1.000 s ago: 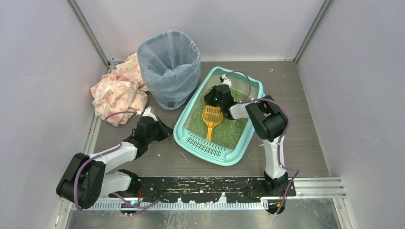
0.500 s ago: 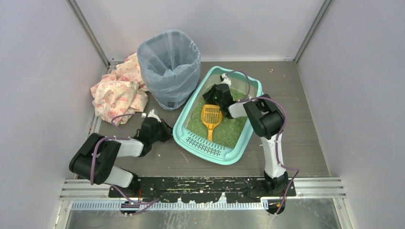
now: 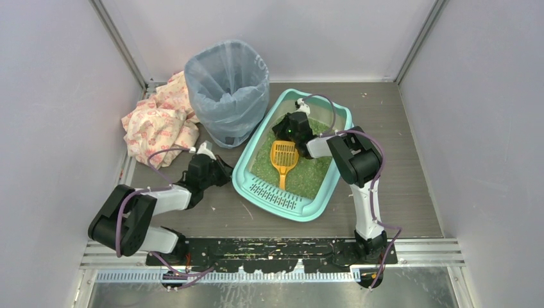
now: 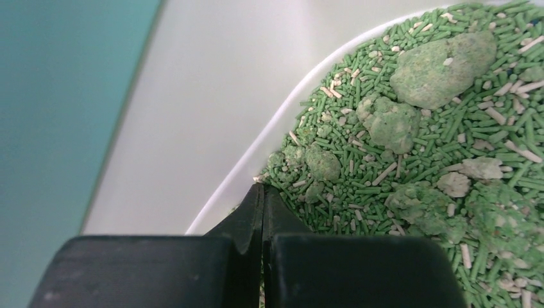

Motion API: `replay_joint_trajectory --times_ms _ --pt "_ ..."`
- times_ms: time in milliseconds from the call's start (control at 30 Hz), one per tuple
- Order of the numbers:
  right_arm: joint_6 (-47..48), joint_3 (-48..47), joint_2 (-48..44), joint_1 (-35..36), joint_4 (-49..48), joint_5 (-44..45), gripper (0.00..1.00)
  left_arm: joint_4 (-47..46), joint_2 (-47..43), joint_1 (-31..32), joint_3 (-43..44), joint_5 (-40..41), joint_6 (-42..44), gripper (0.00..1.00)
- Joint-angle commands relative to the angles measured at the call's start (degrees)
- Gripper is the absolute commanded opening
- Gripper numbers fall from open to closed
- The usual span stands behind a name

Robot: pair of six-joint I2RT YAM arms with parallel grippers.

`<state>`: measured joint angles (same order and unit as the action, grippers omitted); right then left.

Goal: Clean the litter box

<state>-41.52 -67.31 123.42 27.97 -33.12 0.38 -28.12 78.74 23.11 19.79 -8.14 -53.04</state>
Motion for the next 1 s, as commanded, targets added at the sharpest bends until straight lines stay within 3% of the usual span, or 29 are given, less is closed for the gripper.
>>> replay_joint_trajectory --times_ms 0,400,967 --pt "0.1 -3.4 -1.2 1.2 -4.1 2.1 0.01 -3.8 0.3 0.3 0.8 -2.3 -0.8 0.00" --pt "-3.7 0.0 -1.7 1.1 -11.5 9.8 0.01 -2.7 -1.0 1.0 -0.5 -4.8 -2.4 0.00" --pt "-3.1 -10.5 3.9 0.9 -7.9 9.2 0.01 -5.6 1.4 3.0 -0.5 -8.2 -2.5 0.00"
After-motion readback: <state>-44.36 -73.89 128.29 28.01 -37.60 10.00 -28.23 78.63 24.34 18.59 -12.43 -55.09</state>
